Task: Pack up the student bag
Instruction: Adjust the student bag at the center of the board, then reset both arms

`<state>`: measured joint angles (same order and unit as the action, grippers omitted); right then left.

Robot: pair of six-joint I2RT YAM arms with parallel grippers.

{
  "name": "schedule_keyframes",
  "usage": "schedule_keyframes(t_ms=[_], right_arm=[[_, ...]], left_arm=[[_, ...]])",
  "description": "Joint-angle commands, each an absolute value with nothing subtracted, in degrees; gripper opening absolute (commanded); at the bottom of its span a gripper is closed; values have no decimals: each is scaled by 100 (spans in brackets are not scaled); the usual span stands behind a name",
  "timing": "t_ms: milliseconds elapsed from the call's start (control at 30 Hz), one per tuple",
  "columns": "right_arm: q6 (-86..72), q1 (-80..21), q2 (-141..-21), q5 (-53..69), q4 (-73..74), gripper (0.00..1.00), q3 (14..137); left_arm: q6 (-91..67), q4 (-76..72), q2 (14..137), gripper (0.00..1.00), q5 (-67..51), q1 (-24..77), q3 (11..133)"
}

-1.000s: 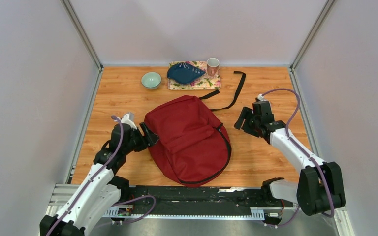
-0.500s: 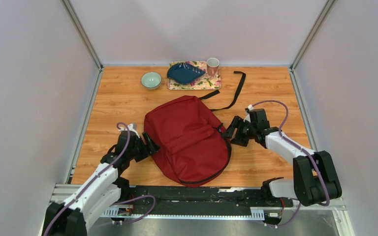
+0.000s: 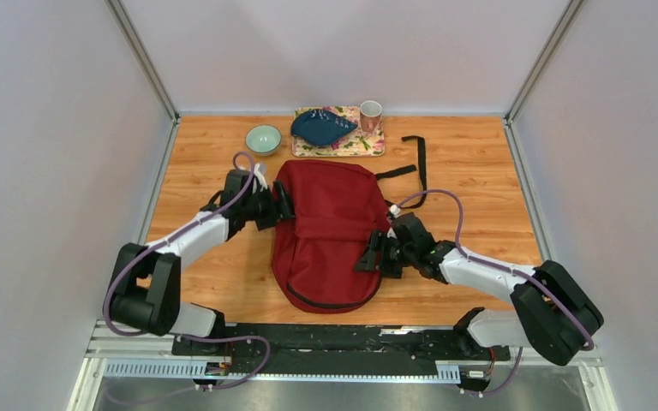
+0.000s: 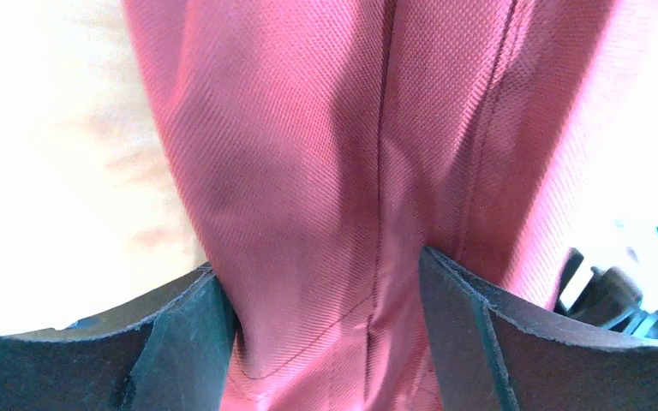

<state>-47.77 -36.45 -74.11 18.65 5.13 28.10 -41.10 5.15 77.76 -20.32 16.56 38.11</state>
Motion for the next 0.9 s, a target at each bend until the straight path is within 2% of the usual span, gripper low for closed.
schedule_keyframes(t_ms=[0,133,200,400,500,667,867], right_arm=[[-4966,-4104,-7049,1039,948,63,3242],[-4483,-3982,-6751,-338,2072,66,3760],[-4263,-3702,-6610,-509,2442,67,3876],[-3536,-2813,-6082,-448,2847,68,4069],[-3183,-2769,-5959,-719,3330,67,4437],[-2945,-2734,-5766,-1984,4156,67,4991],[-2751,-2514,-5204,-2531,3973,68,5335]], left_arm=[[-3499,577,8349,80,-2865,1705,5165],[-3586,783,8087,81,-2357,1705,4713],[-3656,695,7604,82,-1978,1635,4161],[-3411,1361,6409,83,-1443,1512,3560],[-3157,1827,5837,83,-933,1512,3594],[-2980,2521,4942,83,341,1512,3761],[-2892,2794,4228,85,949,1512,3920]])
